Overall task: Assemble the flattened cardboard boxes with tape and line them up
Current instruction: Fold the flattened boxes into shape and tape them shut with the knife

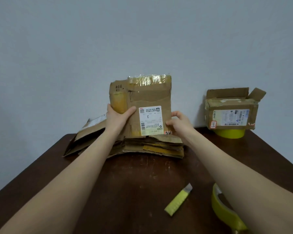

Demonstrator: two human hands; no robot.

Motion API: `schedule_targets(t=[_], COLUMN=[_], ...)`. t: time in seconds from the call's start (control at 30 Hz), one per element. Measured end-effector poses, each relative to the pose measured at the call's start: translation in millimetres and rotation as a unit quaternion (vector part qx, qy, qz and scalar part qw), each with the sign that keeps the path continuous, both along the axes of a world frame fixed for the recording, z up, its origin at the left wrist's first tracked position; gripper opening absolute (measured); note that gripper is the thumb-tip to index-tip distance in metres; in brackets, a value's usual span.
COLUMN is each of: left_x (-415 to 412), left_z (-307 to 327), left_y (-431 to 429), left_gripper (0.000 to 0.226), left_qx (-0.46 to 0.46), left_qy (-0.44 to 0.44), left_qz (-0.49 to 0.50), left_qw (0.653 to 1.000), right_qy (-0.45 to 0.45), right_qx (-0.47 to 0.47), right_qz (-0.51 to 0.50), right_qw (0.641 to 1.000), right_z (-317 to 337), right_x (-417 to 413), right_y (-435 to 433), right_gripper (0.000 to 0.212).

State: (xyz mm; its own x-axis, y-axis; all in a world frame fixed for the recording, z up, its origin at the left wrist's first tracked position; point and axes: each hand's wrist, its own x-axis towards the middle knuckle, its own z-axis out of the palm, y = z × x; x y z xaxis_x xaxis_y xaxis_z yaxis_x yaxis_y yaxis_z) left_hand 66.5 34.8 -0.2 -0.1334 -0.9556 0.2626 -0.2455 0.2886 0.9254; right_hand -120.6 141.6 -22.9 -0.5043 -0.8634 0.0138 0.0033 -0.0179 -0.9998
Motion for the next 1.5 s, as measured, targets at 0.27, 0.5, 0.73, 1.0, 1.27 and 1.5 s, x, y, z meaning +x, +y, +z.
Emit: schedule_targets(t=[0.27, 0.5, 0.73, 1.0, 1.27, 1.5], left_x=[66, 117, 136, 129, 121, 117], left_z=[-28, -79, -74, -71, -60, -57], left_y=[78, 115, 123, 115, 109, 100], left_gripper=[0.085, 0.08, 0.058, 0.039, 0.079, 0.012], left_qx=[-0.012, 0.028, -0.054, -0.059, -0.04, -0.094], left_qy=[0.004, 0.002, 0.039, 0.001, 0.036, -0.065], left_qz=[-0.098, -0.128, -0.107, -0.101, -0.097, -0.111], left_qw=[0.995, 0.991, 0.992, 0.993, 0.994, 0.987], right_qy=[0.179, 0.344, 0.353, 0.341, 0.27, 0.307], right_qx=[-0.02, 0.054, -0.054, -0.036, -0.033, -0.022], right_qz=[0.009, 0.002, 0.048, 0.145, 0.112, 0.15], right_qw=[0.984, 0.937, 0.933, 0.928, 0.956, 0.939], right_z=[-15, -68, -44, -36, -28, -31], right_x=[71, 127, 120, 113, 100, 98], right_y=[59, 92, 89, 89, 83, 77], right_gripper=[0.05, 0.096, 0.084, 0.042, 0.089, 0.036])
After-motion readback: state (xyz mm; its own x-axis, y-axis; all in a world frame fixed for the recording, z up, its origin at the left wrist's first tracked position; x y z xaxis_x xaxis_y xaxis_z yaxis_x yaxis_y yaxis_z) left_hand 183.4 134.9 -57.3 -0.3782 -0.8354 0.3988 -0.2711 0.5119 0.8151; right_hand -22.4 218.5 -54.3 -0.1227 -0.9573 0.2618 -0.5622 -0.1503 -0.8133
